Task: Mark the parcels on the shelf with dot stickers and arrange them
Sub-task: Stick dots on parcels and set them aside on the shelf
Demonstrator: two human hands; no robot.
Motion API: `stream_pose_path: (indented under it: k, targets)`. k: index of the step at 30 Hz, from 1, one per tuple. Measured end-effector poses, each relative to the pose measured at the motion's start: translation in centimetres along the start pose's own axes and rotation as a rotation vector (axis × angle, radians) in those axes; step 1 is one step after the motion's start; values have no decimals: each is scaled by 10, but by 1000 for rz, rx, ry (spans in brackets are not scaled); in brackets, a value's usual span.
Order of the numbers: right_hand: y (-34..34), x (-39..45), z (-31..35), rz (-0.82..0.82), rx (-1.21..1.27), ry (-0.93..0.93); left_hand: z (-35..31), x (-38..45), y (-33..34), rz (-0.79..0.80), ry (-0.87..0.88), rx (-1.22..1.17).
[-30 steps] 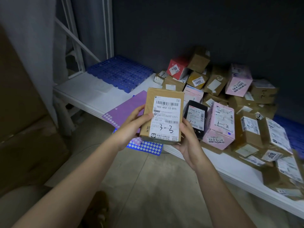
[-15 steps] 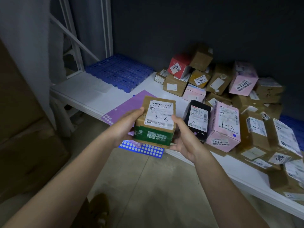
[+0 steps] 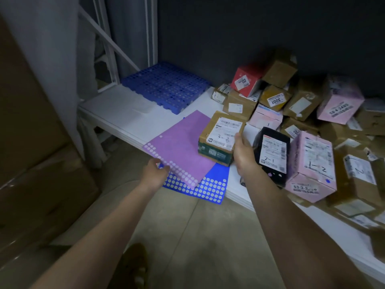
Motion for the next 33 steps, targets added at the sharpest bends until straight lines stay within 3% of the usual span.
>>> stream_pose_path:
  k: [5, 9, 12, 16, 19, 22, 27, 30, 33]
  targets:
    - [12, -53, -6, -131, -407, -374, 6, -14, 12, -152, 22, 29]
    - [24, -84, -40, -70, -779, -538, 5, -29, 24, -240, 68, 13]
    - [32, -85, -57, 24, -1069, -586, 6, -28, 36, -144, 86, -129]
    - [35, -81, -77, 167, -1281, -520, 2, -22, 40, -104, 81, -181]
    - [35, -80, -93, 124, -1525, -560, -3, -13, 32, -120, 91, -193]
    - [33, -79, -97, -16, -1542, -697, -12, 1, 12, -179, 87, -185]
    - [34, -92, -89, -43, -1461, -909, -28, 4, -10, -304, 120, -25]
    - [36, -98, -87, -22, -1390, -951, -30, -14, 20, -226, 144, 387]
    - [38, -104, -97, 77, -1252, -957, -24, -31, 64, -42, 328, 597]
Point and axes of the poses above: each hand's wrist, its own x-axis towards the middle knuckle, its own y-axis out of the palm, z = x × y, the point moved 5 cm from there along x, towards the middle knuckle, and after that the axes turned 15 degrees about z, right-handed, at the moved point
